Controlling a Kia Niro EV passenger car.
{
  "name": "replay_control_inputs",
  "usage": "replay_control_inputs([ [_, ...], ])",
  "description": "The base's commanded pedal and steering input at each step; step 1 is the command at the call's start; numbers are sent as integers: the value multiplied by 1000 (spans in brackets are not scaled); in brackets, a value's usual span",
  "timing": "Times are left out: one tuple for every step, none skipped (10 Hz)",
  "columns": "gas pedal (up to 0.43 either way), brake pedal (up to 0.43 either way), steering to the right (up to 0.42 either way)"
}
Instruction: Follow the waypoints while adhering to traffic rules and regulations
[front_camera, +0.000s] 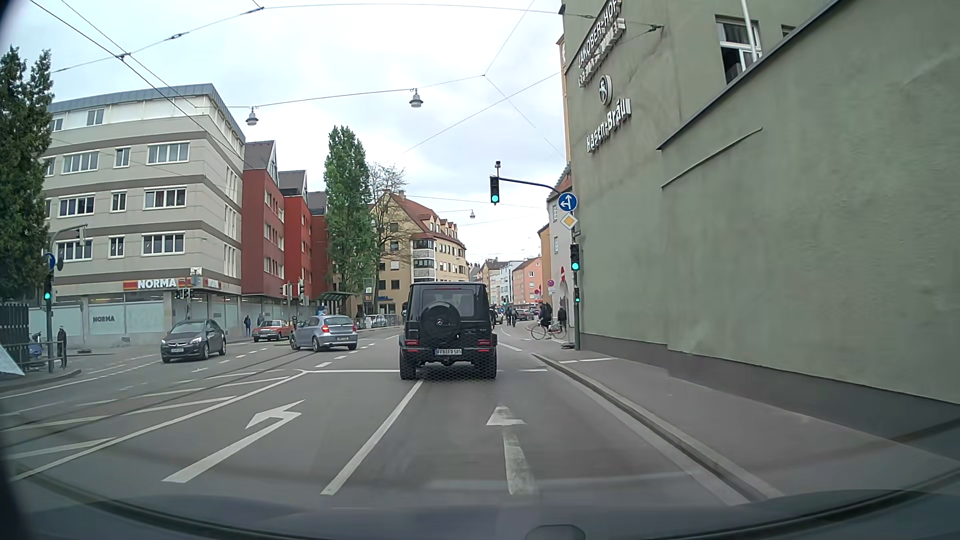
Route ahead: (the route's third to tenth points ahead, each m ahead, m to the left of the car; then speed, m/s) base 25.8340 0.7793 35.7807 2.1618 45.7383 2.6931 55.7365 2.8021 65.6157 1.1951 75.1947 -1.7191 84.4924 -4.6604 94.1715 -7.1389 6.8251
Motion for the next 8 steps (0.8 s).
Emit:
replay_control_inputs([
  [177,0,-41],
  [189,0,-40],
  [189,0,-41],
  [189,0,-40],
  [197,0,-40],
  [209,0,-38],
  [220,0,-37],
  [228,0,-36],
])
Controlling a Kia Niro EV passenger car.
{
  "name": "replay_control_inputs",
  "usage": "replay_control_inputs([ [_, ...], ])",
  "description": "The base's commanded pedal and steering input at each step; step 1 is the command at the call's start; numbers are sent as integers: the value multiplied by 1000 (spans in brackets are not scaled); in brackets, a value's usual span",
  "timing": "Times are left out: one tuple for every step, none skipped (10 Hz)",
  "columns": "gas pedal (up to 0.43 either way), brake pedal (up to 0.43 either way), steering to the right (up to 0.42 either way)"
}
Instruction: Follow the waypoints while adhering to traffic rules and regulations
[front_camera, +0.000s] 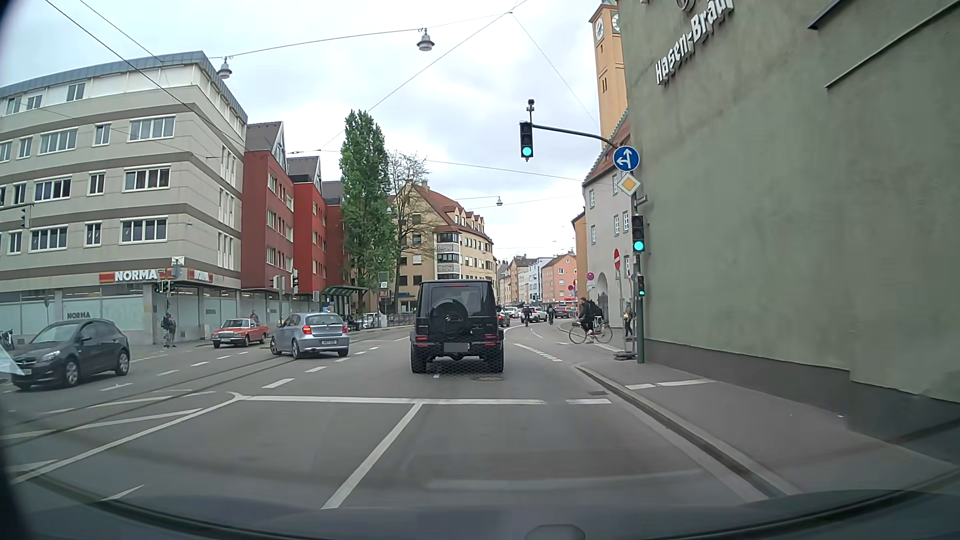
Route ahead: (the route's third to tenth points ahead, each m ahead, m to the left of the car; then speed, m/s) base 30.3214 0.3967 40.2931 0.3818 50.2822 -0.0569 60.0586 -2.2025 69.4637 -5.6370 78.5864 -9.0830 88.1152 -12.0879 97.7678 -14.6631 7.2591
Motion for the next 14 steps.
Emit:
replay_control_inputs([
  [228,0,-34],
  [228,0,-34],
  [228,0,-34],
  [228,0,-33],
  [228,0,-33],
  [228,0,-33],
  [228,0,-33],
  [228,0,-32],
  [220,0,-31],
  [209,0,-30],
  [189,0,-30],
  [177,0,-28],
  [169,0,-27],
  [169,0,-26],
])
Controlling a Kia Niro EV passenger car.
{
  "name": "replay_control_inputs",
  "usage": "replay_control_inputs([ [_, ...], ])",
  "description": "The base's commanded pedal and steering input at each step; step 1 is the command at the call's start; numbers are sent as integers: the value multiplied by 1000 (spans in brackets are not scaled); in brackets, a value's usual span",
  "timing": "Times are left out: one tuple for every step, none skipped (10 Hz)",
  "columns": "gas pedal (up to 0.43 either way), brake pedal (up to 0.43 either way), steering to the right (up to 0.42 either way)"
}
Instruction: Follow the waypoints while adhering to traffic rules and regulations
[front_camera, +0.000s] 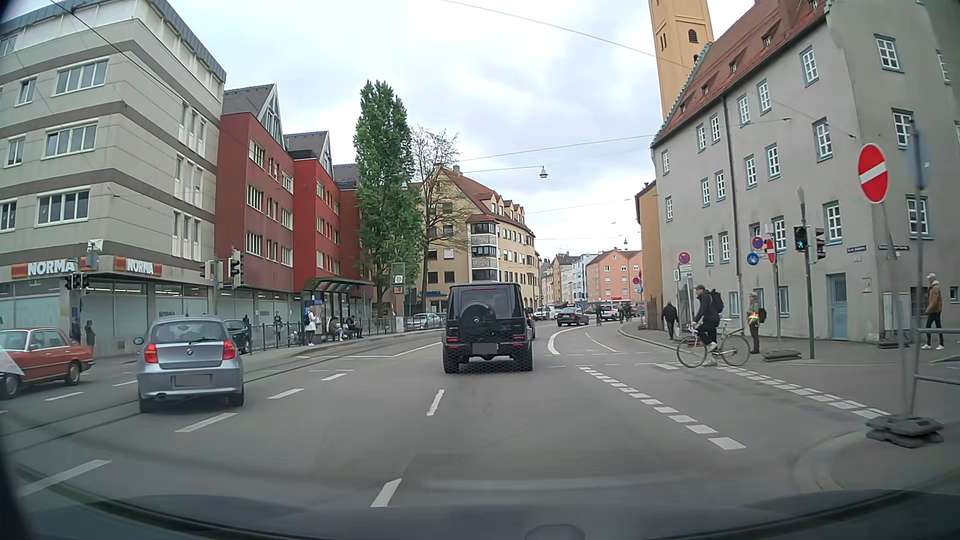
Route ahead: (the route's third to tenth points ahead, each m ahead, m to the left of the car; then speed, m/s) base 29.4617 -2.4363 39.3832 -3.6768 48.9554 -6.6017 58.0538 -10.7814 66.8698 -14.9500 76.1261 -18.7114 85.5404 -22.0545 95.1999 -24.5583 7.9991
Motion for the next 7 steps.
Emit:
replay_control_inputs([
  [169,0,-24],
  [169,0,-20],
  [169,0,-11],
  [157,0,-7],
  [157,0,-4],
  [157,0,-3],
  [150,0,-3],
])
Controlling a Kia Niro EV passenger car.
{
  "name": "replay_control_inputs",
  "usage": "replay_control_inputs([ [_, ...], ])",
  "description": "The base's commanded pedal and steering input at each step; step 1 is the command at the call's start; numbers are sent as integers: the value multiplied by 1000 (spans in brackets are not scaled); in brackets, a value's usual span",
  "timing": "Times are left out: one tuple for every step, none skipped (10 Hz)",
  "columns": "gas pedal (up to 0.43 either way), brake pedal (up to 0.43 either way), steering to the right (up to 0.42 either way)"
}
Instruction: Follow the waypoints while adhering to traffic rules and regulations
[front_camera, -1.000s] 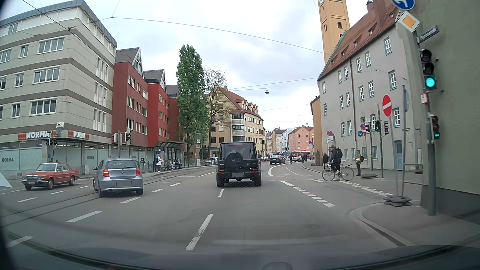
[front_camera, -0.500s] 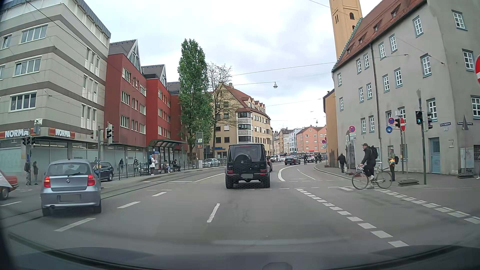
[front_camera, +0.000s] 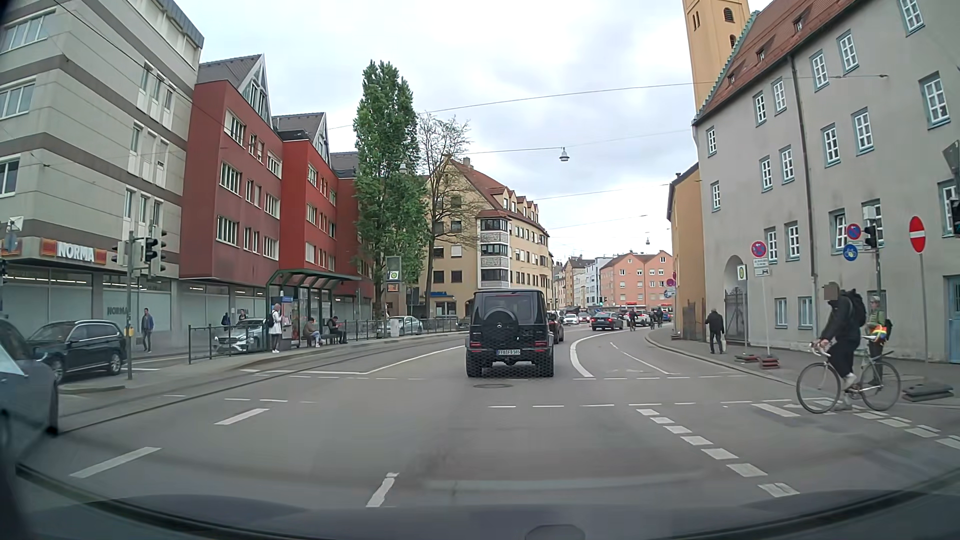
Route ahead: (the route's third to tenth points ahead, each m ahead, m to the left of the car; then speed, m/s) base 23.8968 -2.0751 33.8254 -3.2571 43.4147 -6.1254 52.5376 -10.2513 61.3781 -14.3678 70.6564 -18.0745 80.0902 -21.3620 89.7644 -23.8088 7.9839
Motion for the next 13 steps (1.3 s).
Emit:
replay_control_inputs([
  [150,0,-3],
  [150,0,-1],
  [150,0,-2],
  [150,0,-2],
  [150,0,-2],
  [150,0,-1],
  [150,0,-1],
  [157,0,-1],
  [157,0,-1],
  [169,0,0],
  [169,0,0],
  [169,0,1],
  [169,0,5],
])
